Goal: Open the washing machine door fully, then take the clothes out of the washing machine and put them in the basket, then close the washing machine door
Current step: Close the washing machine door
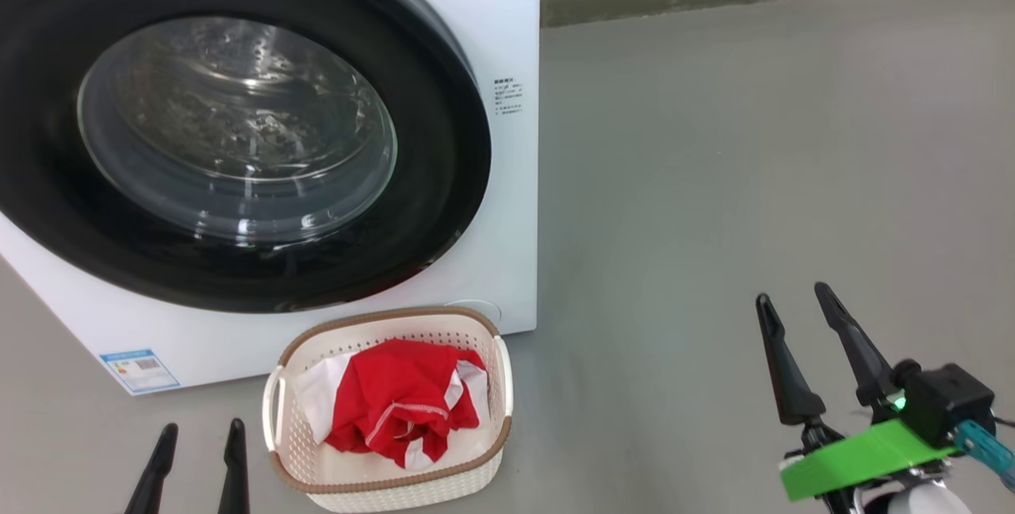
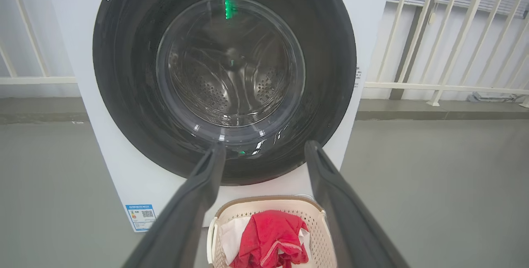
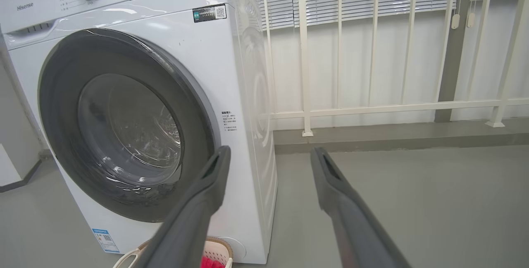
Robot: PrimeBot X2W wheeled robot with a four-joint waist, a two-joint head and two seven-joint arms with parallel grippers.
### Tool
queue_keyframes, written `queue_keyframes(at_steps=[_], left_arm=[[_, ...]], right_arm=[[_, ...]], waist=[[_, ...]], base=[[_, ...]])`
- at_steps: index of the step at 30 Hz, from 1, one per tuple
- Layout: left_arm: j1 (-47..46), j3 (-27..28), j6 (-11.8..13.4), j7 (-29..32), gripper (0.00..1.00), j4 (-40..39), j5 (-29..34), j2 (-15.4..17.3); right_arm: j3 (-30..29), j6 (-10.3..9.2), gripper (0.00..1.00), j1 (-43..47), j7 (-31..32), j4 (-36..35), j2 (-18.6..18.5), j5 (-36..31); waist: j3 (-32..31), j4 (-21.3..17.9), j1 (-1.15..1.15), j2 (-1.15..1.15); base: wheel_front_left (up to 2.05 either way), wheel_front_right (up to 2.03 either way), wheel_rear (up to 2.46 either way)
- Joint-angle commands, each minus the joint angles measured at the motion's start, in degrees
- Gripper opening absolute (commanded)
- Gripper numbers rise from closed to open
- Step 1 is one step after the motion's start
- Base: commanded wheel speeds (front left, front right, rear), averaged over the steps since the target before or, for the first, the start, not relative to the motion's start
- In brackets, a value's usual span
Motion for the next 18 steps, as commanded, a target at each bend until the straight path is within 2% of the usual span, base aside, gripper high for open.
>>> queue_keyframes(at_steps=[1,18], left_arm=[[-0.9,2.0,-0.3,-0.7,1.00,-1.9,0.9,0.4],[3.2,2.5,-0.3,-0.7,1.00,-3.5,3.4,-0.4]], right_arm=[[0.7,-0.06,1.00,-0.8,-0.4,-1.9,-0.7,-0.4],[-1.2,-0.06,1.00,3.4,-0.4,-4.9,-1.7,0.2]], waist=[[-0.3,-0.1,0.00,0.00],[-2.3,-0.1,0.00,0.00]], base=[[0.00,0.00,0.00],[0.00,0.00,0.00]])
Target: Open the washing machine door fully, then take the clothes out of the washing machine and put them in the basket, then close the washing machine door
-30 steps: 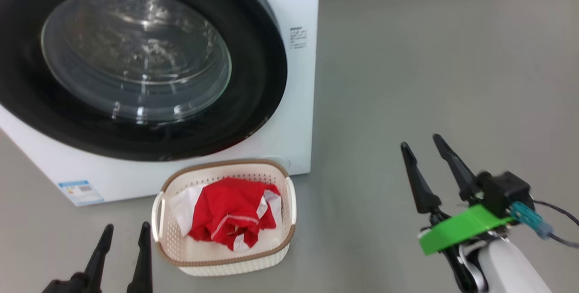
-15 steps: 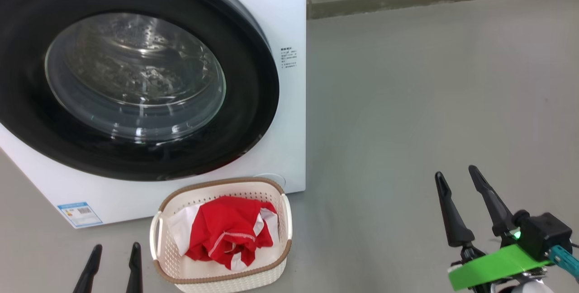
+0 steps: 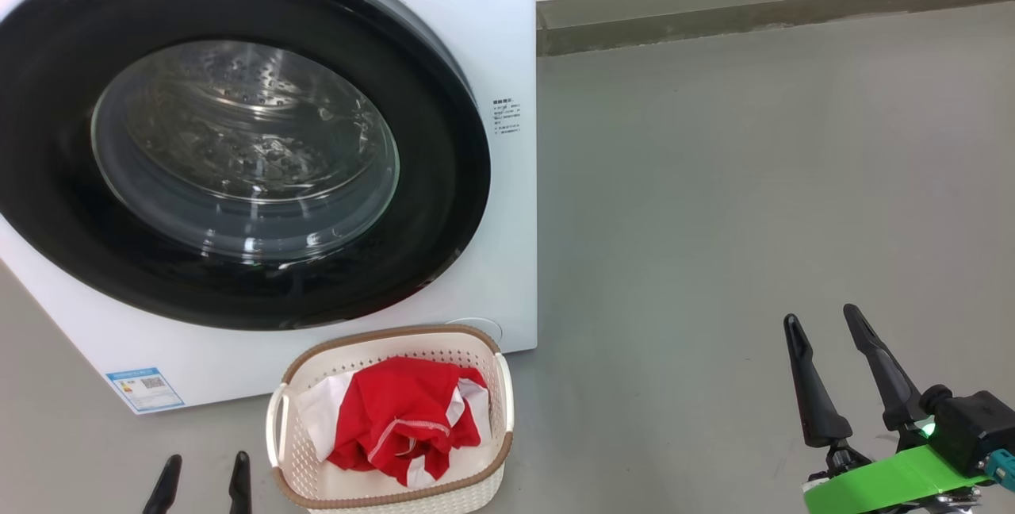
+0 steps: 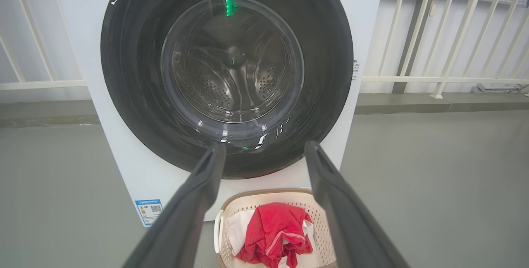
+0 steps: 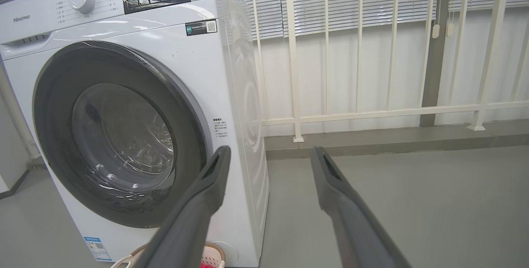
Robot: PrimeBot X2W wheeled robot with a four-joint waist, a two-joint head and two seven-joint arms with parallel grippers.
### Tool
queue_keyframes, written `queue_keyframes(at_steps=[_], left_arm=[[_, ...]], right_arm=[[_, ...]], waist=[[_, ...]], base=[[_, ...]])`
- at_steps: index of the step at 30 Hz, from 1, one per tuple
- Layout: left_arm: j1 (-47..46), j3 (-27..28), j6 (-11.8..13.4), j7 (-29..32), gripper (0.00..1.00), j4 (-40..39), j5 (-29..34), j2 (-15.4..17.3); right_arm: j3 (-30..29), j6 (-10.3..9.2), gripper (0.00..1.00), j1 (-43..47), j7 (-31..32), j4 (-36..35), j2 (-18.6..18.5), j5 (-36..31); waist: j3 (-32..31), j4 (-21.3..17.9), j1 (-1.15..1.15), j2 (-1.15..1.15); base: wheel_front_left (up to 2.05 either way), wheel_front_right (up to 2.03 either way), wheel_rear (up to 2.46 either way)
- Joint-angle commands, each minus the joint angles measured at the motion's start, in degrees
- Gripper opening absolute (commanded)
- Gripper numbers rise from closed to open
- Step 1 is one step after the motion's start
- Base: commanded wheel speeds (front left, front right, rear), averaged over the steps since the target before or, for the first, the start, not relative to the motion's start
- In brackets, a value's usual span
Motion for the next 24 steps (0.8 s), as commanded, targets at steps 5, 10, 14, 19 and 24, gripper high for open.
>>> queue_keyframes(at_steps=[5,10,14,19,24], left_arm=[[-1.0,2.6,-0.3,-0.7,1.00,-2.1,0.8,-0.2],[-0.9,3.1,-0.3,-0.7,1.00,-2.1,1.3,-0.5],[-0.1,1.1,0.1,0.2,0.00,0.7,0.4,-1.0],[-0.1,0.5,0.1,0.5,0.00,4.7,0.3,-2.4],[-0.7,0.6,0.1,1.3,0.00,5.0,-2.3,-2.4]], right_arm=[[1.6,-0.06,1.00,-0.8,-0.4,-1.3,-0.9,-0.4],[1.9,-0.06,1.00,-0.9,-0.4,-0.9,-1.1,-0.4],[0.9,0.00,0.00,0.1,0.0,1.4,0.2,0.0],[1.3,0.00,0.00,2.5,0.1,5.6,1.5,0.2],[1.1,0.00,0.00,2.1,0.8,5.7,1.5,2.5]], waist=[[0.1,0.0,0.00,0.00],[0.1,-0.1,0.00,0.00],[0.1,-0.1,0.00,0.00],[0.1,-0.1,0.00,0.00],[0.2,0.0,0.06,0.00]], base=[[0.00,0.00,0.00],[0.00,0.00,0.00],[0.00,0.00,0.00],[0.00,0.00,0.00],[0.00,0.00,0.00]])
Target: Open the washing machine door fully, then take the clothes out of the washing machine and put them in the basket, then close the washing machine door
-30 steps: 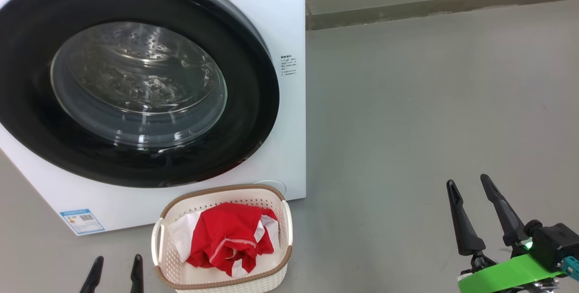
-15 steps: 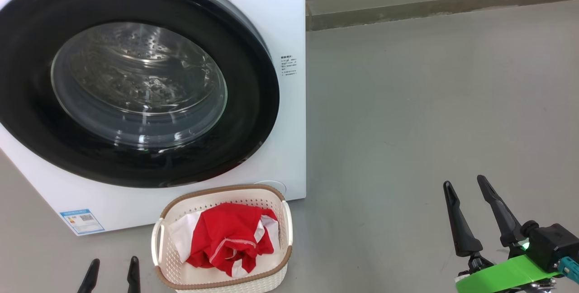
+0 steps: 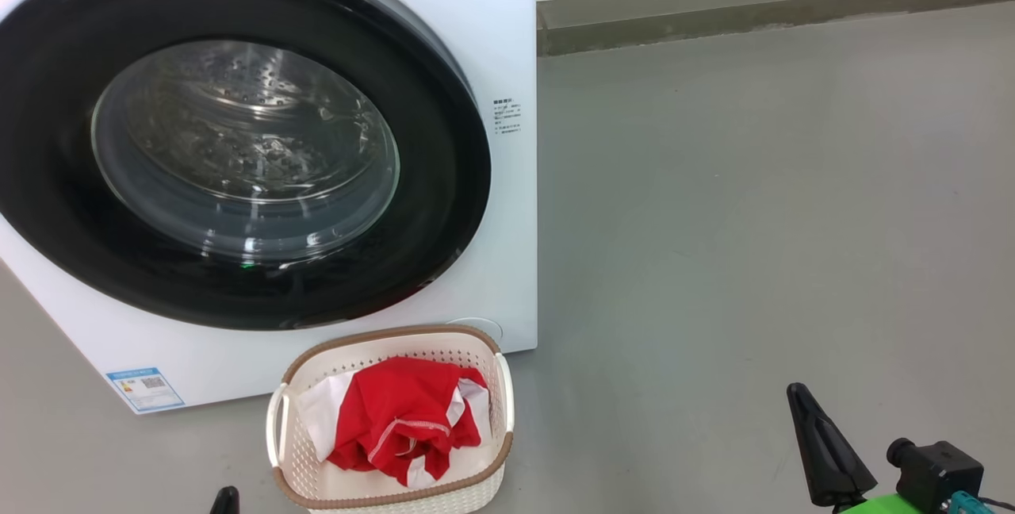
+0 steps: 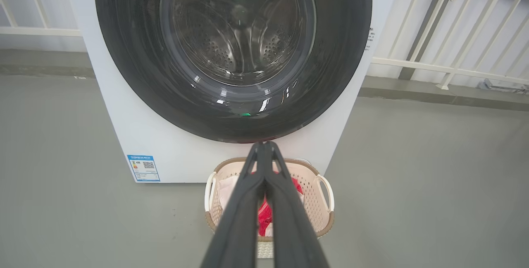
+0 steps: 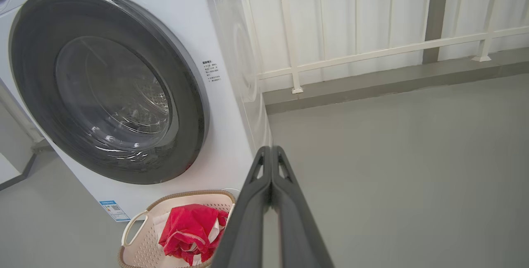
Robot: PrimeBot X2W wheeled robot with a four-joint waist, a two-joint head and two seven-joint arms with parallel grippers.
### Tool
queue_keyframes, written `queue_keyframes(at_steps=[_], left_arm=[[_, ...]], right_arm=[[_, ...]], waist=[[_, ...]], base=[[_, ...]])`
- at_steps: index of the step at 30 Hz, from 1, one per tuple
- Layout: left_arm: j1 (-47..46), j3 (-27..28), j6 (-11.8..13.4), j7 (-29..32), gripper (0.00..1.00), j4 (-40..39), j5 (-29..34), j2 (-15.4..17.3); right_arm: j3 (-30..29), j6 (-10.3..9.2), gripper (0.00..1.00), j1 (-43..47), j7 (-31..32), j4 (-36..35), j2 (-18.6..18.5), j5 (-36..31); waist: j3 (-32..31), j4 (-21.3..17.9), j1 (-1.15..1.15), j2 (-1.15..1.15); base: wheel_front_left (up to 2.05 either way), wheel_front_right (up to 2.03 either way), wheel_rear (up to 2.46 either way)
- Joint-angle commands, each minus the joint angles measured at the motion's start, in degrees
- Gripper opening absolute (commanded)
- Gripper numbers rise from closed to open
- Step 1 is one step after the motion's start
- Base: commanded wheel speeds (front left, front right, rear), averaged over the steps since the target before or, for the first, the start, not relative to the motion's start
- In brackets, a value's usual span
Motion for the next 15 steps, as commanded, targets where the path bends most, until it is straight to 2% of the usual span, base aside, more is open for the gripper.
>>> queue_keyframes(at_steps=[1,3,7,15], left_arm=[[-0.9,0.4,0.0,0.3,0.00,-1.0,-1.5,0.5],[-1.1,0.3,0.0,0.6,0.00,-1.0,-2.9,0.6],[-1.6,0.2,0.0,1.2,0.00,-0.9,-5.5,0.6],[-2.6,0.1,-0.1,2.4,0.00,-0.6,-10.8,0.7]], right_arm=[[-0.3,0.00,0.00,-1.7,0.4,-1.4,-0.5,1.5],[-0.4,0.00,0.00,-1.8,0.7,-1.5,-0.5,2.7],[-0.6,-0.01,0.00,-2.2,1.3,-1.4,-0.5,5.0],[-1.1,-0.01,0.00,-2.9,2.7,-1.2,-0.4,9.7]], waist=[[0.0,0.1,0.10,0.00],[0.0,0.1,0.13,0.00],[0.3,0.3,0.01,0.00],[0.7,0.5,0.00,0.00]], base=[[0.00,0.00,0.00],[0.00,0.00,0.00],[0.00,0.00,0.00],[0.00,0.00,0.00]])
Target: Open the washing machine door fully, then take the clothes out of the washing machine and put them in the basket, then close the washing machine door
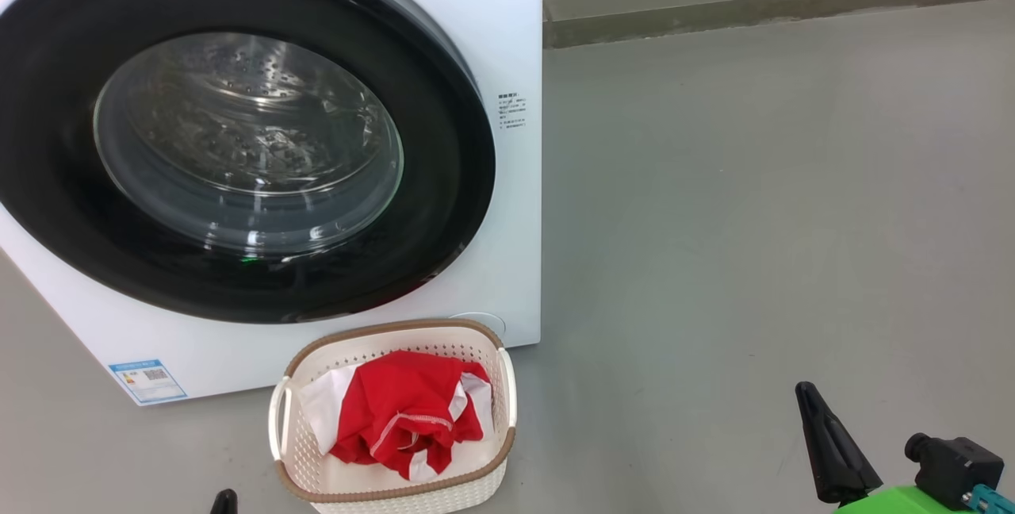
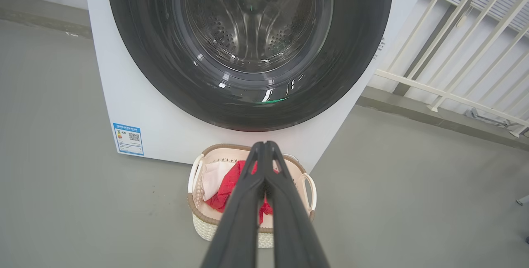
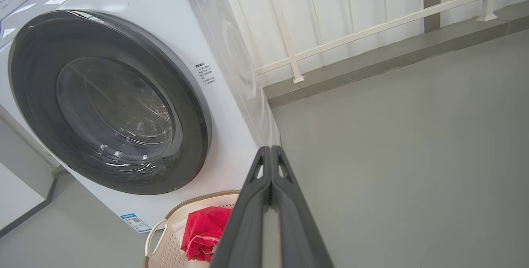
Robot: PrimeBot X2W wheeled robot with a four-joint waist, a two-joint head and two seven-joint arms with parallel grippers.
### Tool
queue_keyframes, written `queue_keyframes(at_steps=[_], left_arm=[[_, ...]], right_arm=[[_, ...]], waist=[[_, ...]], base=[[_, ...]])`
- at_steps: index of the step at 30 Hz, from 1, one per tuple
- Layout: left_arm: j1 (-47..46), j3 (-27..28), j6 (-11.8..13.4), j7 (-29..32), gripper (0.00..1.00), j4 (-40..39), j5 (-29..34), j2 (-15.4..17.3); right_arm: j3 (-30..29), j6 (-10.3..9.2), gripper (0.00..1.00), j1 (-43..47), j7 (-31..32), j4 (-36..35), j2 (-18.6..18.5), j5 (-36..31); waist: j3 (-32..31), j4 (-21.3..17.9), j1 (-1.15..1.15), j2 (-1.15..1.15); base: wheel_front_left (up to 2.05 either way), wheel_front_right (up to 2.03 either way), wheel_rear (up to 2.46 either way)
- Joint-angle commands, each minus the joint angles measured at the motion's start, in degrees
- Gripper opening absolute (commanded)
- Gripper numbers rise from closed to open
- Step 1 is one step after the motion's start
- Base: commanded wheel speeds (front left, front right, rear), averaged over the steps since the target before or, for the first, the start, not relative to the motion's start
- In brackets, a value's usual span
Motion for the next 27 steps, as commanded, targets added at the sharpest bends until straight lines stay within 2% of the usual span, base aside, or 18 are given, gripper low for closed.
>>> queue_keyframes(at_steps=[1,27], left_arm=[[-2.6,0.3,-0.1,0.2,0.00,-1.1,-1.8,0.7],[-5.9,0.0,-0.1,4.3,0.00,-0.1,-18.3,1.0]], right_arm=[[-0.5,-0.01,0.00,-2.6,0.3,-1.2,-0.5,1.8],[-2.0,-0.02,0.00,-4.8,4.5,-0.6,-0.3,16.4]], waist=[[0.1,0.1,-0.01,0.00],[1.1,0.9,-0.01,0.00]], base=[[0.00,0.00,0.00],[0.00,0.00,0.00]])
